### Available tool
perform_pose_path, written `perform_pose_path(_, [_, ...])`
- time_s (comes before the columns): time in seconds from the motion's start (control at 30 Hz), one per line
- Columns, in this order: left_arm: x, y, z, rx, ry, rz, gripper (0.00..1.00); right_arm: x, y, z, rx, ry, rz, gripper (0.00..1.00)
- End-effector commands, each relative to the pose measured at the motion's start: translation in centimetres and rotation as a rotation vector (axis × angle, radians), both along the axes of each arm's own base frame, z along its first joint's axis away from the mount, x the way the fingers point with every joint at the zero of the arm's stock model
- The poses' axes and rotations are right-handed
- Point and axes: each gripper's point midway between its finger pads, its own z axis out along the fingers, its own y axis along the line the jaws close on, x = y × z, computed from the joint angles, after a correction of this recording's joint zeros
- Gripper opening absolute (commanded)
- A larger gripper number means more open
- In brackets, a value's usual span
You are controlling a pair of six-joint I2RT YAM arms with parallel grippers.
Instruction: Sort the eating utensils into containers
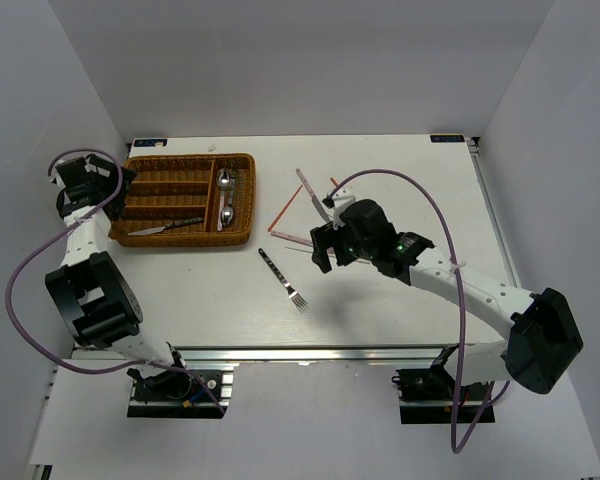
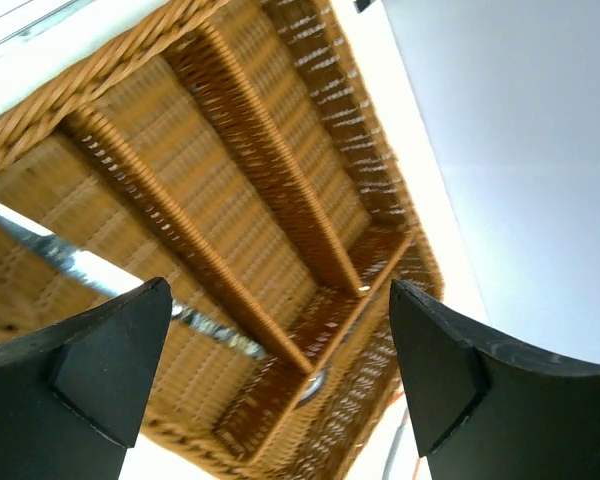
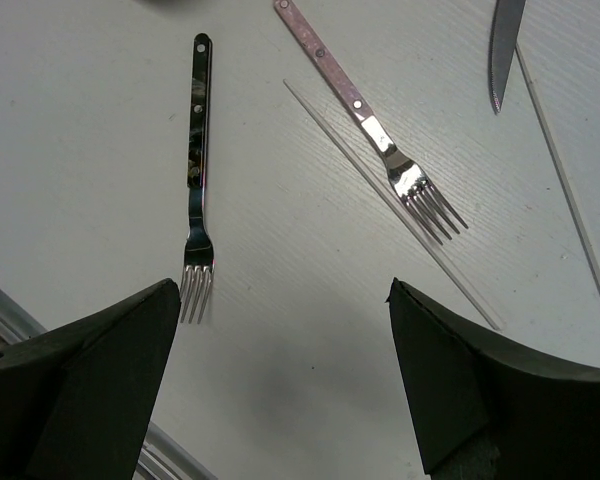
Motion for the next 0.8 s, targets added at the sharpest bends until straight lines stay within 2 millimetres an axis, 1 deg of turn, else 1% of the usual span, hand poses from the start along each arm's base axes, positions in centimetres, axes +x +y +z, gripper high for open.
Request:
perform_pose_path(0.0, [-1.1,-1.2,2.8,0.105,0.011,-0.035,0.98,1.1,0.5,1.7,0.026,-0.03,-0.006,0.89])
perform_pose_path(0.03, [-1.9,-1.5,4.3,0.136,0.004,-0.028,0.98,1.3,0.5,1.9,0.024,-0.028,0.0,0.89])
perform_pose_path(0.07, [-2.2,-1.8,5.2,0.179,-0.002,-0.05,0.98,1.7,0.2,1.9,0.014,-0.03,0.005,0.89])
perform_pose_path(0.1, [-2.6,-2.8,5.9,0.204,-0.004,-0.075,0.98,2.0,-0.1,1.5,-0.007,-0.023,0.004,0.89])
perform_pose_path(0.13, [-3.7,-3.7,7.3,0.234,-0.015,-0.089,0.98,2.1,-0.4,1.1,-0.027,-0.015,0.003,0.89])
perform_pose_path(0.17, [-4.3,-4.2,8.1,0.266,-0.025,-0.102,0.98,2.6,-0.7,1.0,-0.038,-0.019,-0.001,0.89])
perform_pose_path(0.2, [-4.9,-5.6,7.5,0.292,-0.015,-0.15,0.98,3.1,-1.1,0.0,-0.07,-0.011,0.004,0.89])
perform_pose_path(0.23, [-5.6,-6.4,7.6,0.305,-0.015,-0.173,0.98,3.2,-1.2,-0.7,-0.087,0.003,0.009,0.88])
perform_pose_path(0.27, [-6.7,-7.1,8.6,0.343,-0.035,-0.196,0.98,3.5,-1.2,-0.9,-0.083,0.022,0.027,0.87])
perform_pose_path(0.3, [-7.6,-8.3,7.3,0.341,-0.008,-0.225,0.98,3.8,-1.3,-2.1,-0.114,0.04,0.039,0.85])
perform_pose_path(0.33, [-8.3,-9.0,7.0,0.344,-0.014,-0.245,0.98,4.1,-1.4,-2.6,-0.128,0.049,0.04,0.8])
perform_pose_path(0.37, [-9.5,-9.9,7.9,0.364,-0.054,-0.267,0.98,4.6,-1.6,-3.0,-0.137,0.055,0.034,0.79])
perform_pose_path(0.4, [-10.3,-11.2,6.3,0.361,-0.043,-0.306,0.98,5.2,-1.5,-3.7,-0.149,0.064,0.025,0.79])
perform_pose_path(0.43, [-10.9,-11.8,6.1,0.374,-0.054,-0.329,0.98,5.7,-1.5,-3.9,-0.152,0.066,0.008,0.79])
perform_pose_path(0.47, [-11.9,-12.6,6.7,0.411,-0.084,-0.353,0.98,6.6,-1.5,-3.8,-0.143,0.057,-0.017,0.79])
perform_pose_path(0.5, [-12.6,-12.4,6.2,0.432,-0.074,-0.344,0.98,7.9,-1.2,-3.8,-0.147,0.044,-0.052,0.79])
perform_pose_path(0.53, [-13.3,-12.6,4.4,0.44,-0.048,-0.357,0.98,8.8,-0.8,-3.7,-0.133,0.037,-0.071,0.78])
perform_pose_path(0.57, [-13.8,-13.0,3.9,0.456,-0.05,-0.367,0.98,10.0,-0.3,-3.1,-0.118,0.004,-0.084,0.76])
perform_pose_path(0.6, [-14.1,-13.2,4.5,0.475,-0.099,-0.359,0.98,11.7,0.8,-2.8,-0.113,-0.013,-0.094,0.75])
perform_pose_path(0.63, [-14.7,-13.6,2.5,0.464,-0.076,-0.38,0.98,12.7,1.3,-2.8,-0.118,-0.022,-0.102,0.71])
perform_pose_path(0.67, [-14.9,-13.8,2.0,0.459,-0.081,-0.387,0.98,14.0,1.4,-2.7,-0.13,-0.045,-0.124,0.69])
perform_pose_path(0.7, [-15.2,-14.1,1.4,0.454,-0.083,-0.399,0.98,15.1,1.8,-4.6,-0.163,-0.026,-0.133,0.69])
perform_pose_path(0.73, [-15.3,-14.3,1.4,0.449,-0.097,-0.404,0.98,17.2,2.8,-2.8,-0.138,-0.07,-0.147,0.68])
perform_pose_path(0.77, [-15.4,-14.4,1.5,0.453,-0.094,-0.412,0.98,18.2,3.3,-2.7,-0.139,-0.083,-0.15,0.68])
